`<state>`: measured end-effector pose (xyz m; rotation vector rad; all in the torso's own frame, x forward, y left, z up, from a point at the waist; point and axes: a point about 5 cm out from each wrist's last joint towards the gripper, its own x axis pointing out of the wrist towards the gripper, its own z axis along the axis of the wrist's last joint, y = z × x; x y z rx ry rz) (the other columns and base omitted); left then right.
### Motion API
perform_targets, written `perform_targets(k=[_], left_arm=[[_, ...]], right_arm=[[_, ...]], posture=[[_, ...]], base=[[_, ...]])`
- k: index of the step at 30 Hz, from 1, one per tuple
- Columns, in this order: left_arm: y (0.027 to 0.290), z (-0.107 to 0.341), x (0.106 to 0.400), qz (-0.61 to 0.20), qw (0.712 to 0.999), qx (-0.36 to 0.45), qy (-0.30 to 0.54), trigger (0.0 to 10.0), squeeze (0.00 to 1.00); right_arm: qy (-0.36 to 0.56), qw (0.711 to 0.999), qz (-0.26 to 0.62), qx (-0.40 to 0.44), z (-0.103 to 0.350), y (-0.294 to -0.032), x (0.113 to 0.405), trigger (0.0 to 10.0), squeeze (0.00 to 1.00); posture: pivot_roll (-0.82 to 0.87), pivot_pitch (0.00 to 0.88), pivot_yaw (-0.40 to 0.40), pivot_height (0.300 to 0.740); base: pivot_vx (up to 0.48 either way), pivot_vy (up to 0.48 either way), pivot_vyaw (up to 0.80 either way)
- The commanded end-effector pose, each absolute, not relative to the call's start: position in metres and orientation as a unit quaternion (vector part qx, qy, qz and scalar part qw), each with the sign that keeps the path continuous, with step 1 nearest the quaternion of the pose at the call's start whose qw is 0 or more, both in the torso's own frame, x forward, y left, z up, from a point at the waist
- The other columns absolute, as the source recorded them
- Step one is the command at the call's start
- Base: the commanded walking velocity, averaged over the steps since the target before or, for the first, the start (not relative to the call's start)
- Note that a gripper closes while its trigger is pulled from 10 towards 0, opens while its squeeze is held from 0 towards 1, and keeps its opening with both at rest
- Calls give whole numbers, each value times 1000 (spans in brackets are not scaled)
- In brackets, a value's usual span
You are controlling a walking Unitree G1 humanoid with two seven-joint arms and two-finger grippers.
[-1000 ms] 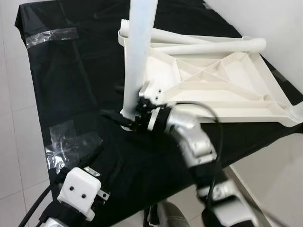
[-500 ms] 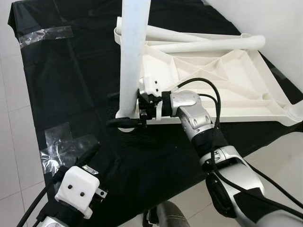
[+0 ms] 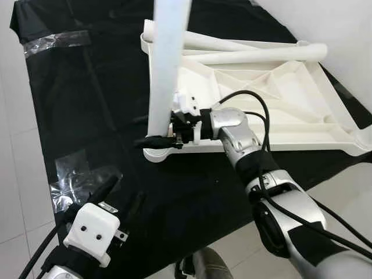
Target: Building children table
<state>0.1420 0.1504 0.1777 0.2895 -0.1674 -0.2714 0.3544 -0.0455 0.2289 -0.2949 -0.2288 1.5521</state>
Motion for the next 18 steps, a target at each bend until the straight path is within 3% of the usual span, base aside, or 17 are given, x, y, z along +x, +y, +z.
perform_targets(k=[1, 2, 3, 5, 9, 14, 15, 17, 18], left_arm=[[149, 174, 140, -139, 978, 140, -69, 10000, 0], [151, 174, 138, -141, 978, 138, -65, 10000, 0], [151, 174, 138, -141, 978, 138, -65, 10000, 0], [153, 174, 138, -144, 978, 137, -61, 10000, 0], [153, 174, 140, -149, 978, 135, -61, 10000, 0], [148, 172, 141, -160, 976, 132, -60, 10000, 0], [149, 172, 141, -157, 977, 133, -62, 10000, 0], [149, 172, 141, -157, 977, 133, -62, 10000, 0], [151, 173, 141, -153, 977, 135, -62, 10000, 0]], right_arm=[[-75, 721, 677, -125, 210, -55, 355, 0, 0], [-66, 877, 466, -96, 183, -51, 351, 0, 0], [-66, 877, 466, -96, 183, -51, 351, 0, 0], [-27, 917, 388, -83, 151, -45, 305, 0, 0], [-23, 909, 408, -78, 146, -35, 285, 0, 0], [-50, 895, 427, -116, 151, -32, 296, 0, 0], [-55, 893, 429, -124, 153, -31, 300, 9569, 0], [-55, 893, 429, -124, 153, -31, 300, 9569, 0], [-63, 880, 457, -117, 158, -30, 303, 10000, 0]], posture=[[284, 295, -184, 740], [243, 320, -181, 740], [243, 320, -181, 740], [237, 335, -170, 740], [207, 323, -147, 740], [228, 321, -151, 740], [230, 323, -155, 740], [230, 323, -155, 740], [234, 318, -161, 740]], base=[[0, 0, 0], [0, 0, 0], [0, 0, 0], [0, 0, 0], [0, 0, 0], [0, 0, 0], [0, 0, 0], [0, 0, 0], [0, 0, 0]])
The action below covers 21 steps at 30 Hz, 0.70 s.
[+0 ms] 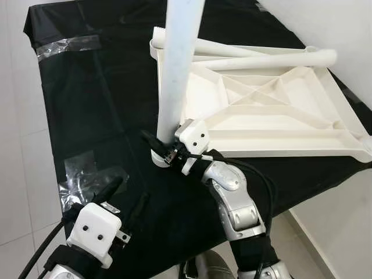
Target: Building children table
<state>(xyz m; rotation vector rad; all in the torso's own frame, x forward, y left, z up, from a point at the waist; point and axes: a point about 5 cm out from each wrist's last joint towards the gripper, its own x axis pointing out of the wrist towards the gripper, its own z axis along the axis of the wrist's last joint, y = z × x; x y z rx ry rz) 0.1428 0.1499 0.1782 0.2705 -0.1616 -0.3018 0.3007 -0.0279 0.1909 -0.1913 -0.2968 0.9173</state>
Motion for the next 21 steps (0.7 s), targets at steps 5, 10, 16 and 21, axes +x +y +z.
perform_targets(k=[5, 10, 16, 21], left_arm=[[152, 173, 142, -148, 977, 137, -64, 10000, 0], [151, 173, 145, -148, 977, 137, -69, 10000, 0], [148, 173, 148, -152, 976, 136, -73, 10000, 0], [146, 171, 148, -154, 976, 136, -73, 10000, 0]], right_arm=[[-99, 843, 518, -103, 173, -27, 305, 10000, 1000], [-142, 754, 635, -86, 209, -21, 300, 10000, 0], [-132, 676, 722, -68, 228, -19, 317, 10000, 0], [-98, 612, 781, -77, 229, -16, 323, 10000, 0]], posture=[[238, 310, -166, 740], [252, 295, -169, 740], [265, 279, -168, 740], [288, 263, -174, 740]], base=[[0, 0, 0], [0, 0, 0], [0, 0, 0], [0, 0, 0]])
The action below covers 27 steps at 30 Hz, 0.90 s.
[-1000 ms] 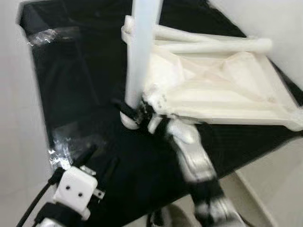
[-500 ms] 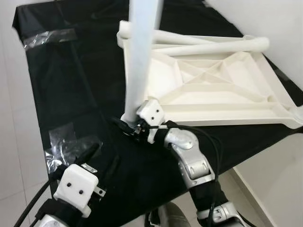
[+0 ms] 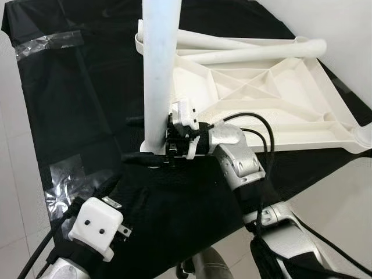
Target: Building children table
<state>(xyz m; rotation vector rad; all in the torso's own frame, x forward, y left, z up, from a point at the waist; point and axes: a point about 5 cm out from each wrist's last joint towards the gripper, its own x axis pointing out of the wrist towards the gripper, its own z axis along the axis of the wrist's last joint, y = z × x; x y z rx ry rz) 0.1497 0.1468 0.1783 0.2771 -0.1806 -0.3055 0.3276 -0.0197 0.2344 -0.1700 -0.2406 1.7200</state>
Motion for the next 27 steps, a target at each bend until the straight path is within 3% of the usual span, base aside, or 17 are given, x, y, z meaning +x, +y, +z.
perform_targets(k=[1, 2, 3, 4, 5, 6, 15, 16, 18, 21, 22, 23, 24, 25, 26, 27], left_arm=[[145, 171, 148, -154, 976, 136, -73, 10000, 0], [145, 171, 148, -154, 976, 136, -73, 10000, 0], [145, 171, 147, -153, 976, 136, -72, 10000, 0], [145, 171, 147, -153, 976, 137, -72, 10000, 0], [145, 171, 147, -153, 976, 137, -72, 10000, 0], [145, 171, 148, -153, 976, 137, -72, 10000, 0], [145, 171, 148, -154, 976, 136, -71, 10000, 0], [144, 171, 148, -154, 976, 135, -71, 10000, 0], [144, 172, 147, -154, 976, 135, -71, 10000, 0], [144, 172, 147, -154, 976, 135, -71, 10000, 0], [145, 172, 146, -154, 976, 135, -70, 10000, 0], [146, 171, 144, -153, 977, 136, -66, 10000, 0], [146, 171, 144, -153, 977, 136, -66, 10000, 0], [147, 171, 143, -152, 977, 136, -62, 10000, 0], [147, 171, 143, -152, 977, 136, -62, 10000, 0], [148, 171, 142, -151, 977, 137, -60, 10000, 0]], right_arm=[[-92, 601, 789, -86, 228, -16, 324, 10000, 0], [-92, 601, 789, -86, 228, -16, 324, 10000, 0], [-87, 596, 793, -89, 228, -16, 324, 6863, 0], [-85, 591, 797, -87, 229, -17, 326, 1647, 0], [-85, 591, 797, -87, 229, -17, 326, 1647, 0], [-82, 587, 801, -84, 230, -17, 327, 0, 0], [-77, 584, 805, -70, 226, -28, 329, 0, 0], [-78, 592, 799, -69, 223, -33, 330, 0, 0], [-92, 646, 754, -78, 217, -47, 335, 0, 0], [-97, 667, 734, -84, 215, -51, 336, 0, 0], [-95, 713, 690, -83, 209, -57, 338, 0, 0], [-78, 813, 572, -68, 192, -55, 340, 0, 0], [-78, 813, 572, -68, 192, -55, 340, 0, 0], [-31, 881, 467, -72, 164, -54, 325, 0, 0], [-31, 881, 467, -72, 164, -54, 325, 0, 0], [-1, 919, 386, -80, 148, -57, 312, 0, 0]], posture=[[288, 263, -174, 740], [288, 263, -174, 740], [294, 256, -172, 740], [294, 257, -171, 740], [294, 257, -171, 740], [294, 257, -171, 740], [279, 269, -164, 740], [279, 269, -164, 740], [267, 282, -171, 740], [267, 282, -171, 740], [260, 291, -184, 740], [254, 297, -192, 740], [254, 297, -192, 740], [251, 305, -187, 740], [251, 305, -187, 740], [257, 310, -186, 740]], base=[[0, 0, 0], [0, 0, 0], [0, 0, 0], [0, 0, 0], [0, 0, 0], [0, 0, 0], [0, 0, 0], [0, 0, 0], [0, 0, 0], [0, 0, 0], [0, 0, 0], [0, 0, 0], [0, 0, 0], [0, 0, 0], [0, 0, 0], [0, 0, 0]])
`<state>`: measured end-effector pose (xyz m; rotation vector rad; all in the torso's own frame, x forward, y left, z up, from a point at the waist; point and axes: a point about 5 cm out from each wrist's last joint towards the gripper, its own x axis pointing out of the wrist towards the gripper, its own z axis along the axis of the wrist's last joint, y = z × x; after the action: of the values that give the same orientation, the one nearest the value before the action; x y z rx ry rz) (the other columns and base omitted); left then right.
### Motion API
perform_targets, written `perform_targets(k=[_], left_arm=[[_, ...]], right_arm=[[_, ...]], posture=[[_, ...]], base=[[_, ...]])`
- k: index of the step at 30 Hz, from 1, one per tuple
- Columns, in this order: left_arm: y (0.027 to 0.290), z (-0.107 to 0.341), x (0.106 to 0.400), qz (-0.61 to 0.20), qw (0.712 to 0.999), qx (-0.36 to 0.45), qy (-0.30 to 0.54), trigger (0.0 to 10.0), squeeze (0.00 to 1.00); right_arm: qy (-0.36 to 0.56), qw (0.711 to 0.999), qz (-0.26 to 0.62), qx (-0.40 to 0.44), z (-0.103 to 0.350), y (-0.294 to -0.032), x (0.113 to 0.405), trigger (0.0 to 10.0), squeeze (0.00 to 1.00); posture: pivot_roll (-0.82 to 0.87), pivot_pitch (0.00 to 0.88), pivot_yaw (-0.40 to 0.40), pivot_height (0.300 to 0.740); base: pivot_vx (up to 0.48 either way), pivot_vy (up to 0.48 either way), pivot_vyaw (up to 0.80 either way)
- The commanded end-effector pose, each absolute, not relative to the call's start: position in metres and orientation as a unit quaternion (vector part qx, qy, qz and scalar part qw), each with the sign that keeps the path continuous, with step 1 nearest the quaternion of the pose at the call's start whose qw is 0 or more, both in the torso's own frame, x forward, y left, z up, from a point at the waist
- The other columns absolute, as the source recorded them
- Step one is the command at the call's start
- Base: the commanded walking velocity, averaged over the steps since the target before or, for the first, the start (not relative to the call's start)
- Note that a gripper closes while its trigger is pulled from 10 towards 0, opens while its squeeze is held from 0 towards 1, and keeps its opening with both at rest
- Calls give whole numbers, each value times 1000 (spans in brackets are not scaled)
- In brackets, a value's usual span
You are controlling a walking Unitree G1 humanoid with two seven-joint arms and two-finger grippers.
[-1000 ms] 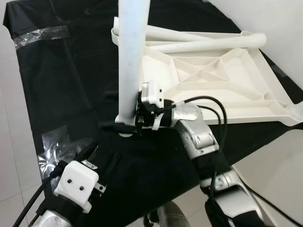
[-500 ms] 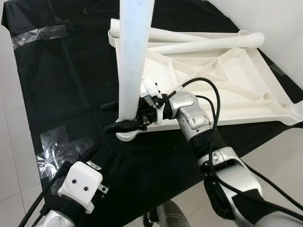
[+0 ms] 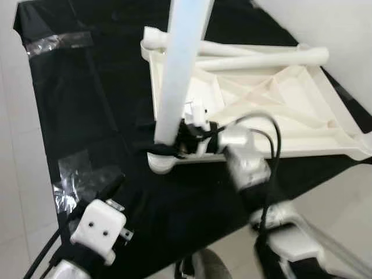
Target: Building children table
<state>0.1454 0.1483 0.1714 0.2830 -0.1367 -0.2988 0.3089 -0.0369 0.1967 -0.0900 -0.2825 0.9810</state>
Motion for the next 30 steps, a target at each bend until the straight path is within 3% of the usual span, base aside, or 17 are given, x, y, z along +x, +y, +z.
perform_targets(k=[1, 2, 7, 9, 10, 12, 13, 17, 19, 20, 21, 22, 23, 26, 27, 29, 30], left_arm=[[148, 171, 142, -151, 977, 137, -60, 10000, 0], [150, 172, 141, -149, 977, 139, -59, 10000, 0], [148, 171, 142, -157, 976, 137, -58, 10000, 0], [148, 171, 142, -157, 976, 137, -58, 10000, 0], [148, 171, 143, -155, 976, 138, -59, 10000, 0], [149, 172, 143, -153, 977, 139, -60, 10000, 0], [150, 172, 143, -150, 977, 140, -60, 10000, 0], [150, 172, 143, -150, 977, 140, -60, 10000, 0], [151, 171, 144, -148, 977, 141, -61, 10000, 0], [151, 171, 144, -148, 977, 141, -61, 10000, 0], [151, 171, 145, -148, 977, 142, -63, 10000, 0], [151, 171, 145, -148, 977, 142, -63, 10000, 0], [151, 171, 146, -148, 977, 142, -64, 10000, 0], [151, 172, 148, -146, 977, 144, -67, 10000, 0], [151, 172, 148, -146, 977, 144, -67, 10000, 0], [152, 173, 148, -144, 976, 146, -68, 10000, 0], [152, 173, 148, -144, 976, 146, -68, 10000, 0]], right_arm=[[-1, 919, 386, -80, 148, -57, 312, 0, 0], [2, 920, 388, -55, 144, -42, 292, 0, 0], [-27, 899, 436, -45, 156, -25, 293, 0, 0], [-28, 897, 439, -49, 156, -24, 294, 627, 0], [-29, 898, 436, -57, 156, -25, 296, 9294, 0], [-31, 898, 435, -63, 156, -26, 299, 10000, 0], [-39, 894, 442, -62, 162, -27, 301, 10000, 1000], [-39, 894, 442, -62, 162, -27, 301, 10000, 1000], [-71, 860, 505, -10, 189, -22, 309, 10000, 1000], [-71, 860, 505, -10, 189, -22, 309, 10000, 1000], [-100, 824, 558, 9, 208, -19, 309, 10000, 643], [-100, 824, 558, 9, 208, -19, 309, 10000, 643], [-119, 784, 609, 13, 221, -16, 308, 10000, 0], [-138, 729, 670, -5, 233, -15, 306, 10000, 0], [-138, 729, 670, -5, 233, -15, 306, 10000, 0], [-131, 659, 740, -43, 234, -16, 306, 10000, 0], [-131, 659, 740, -43, 234, -16, 306, 10000, 0]], posture=[[257, 310, -186, 740], [250, 307, -171, 740], [253, 311, -176, 740], [253, 311, -176, 740], [258, 313, -179, 740], [258, 310, -181, 740], [257, 308, -181, 740], [257, 308, -181, 740], [257, 297, -179, 740], [257, 297, -179, 740], [266, 294, -178, 740], [266, 294, -178, 740], [271, 291, -178, 740], [280, 288, -182, 740], [280, 288, -182, 740], [293, 281, -180, 740], [293, 281, -180, 740]], base=[[0, 0, 0], [0, 0, 0], [0, 0, 0], [0, 0, 0], [0, 0, 0], [0, 0, 0], [0, 0, 0], [0, 0, 0], [0, 0, 0], [0, 0, 0], [0, 0, 0], [0, 0, 0], [0, 0, 0], [0, 0, 0], [0, 0, 0], [0, 0, 0], [0, 0, 0]])
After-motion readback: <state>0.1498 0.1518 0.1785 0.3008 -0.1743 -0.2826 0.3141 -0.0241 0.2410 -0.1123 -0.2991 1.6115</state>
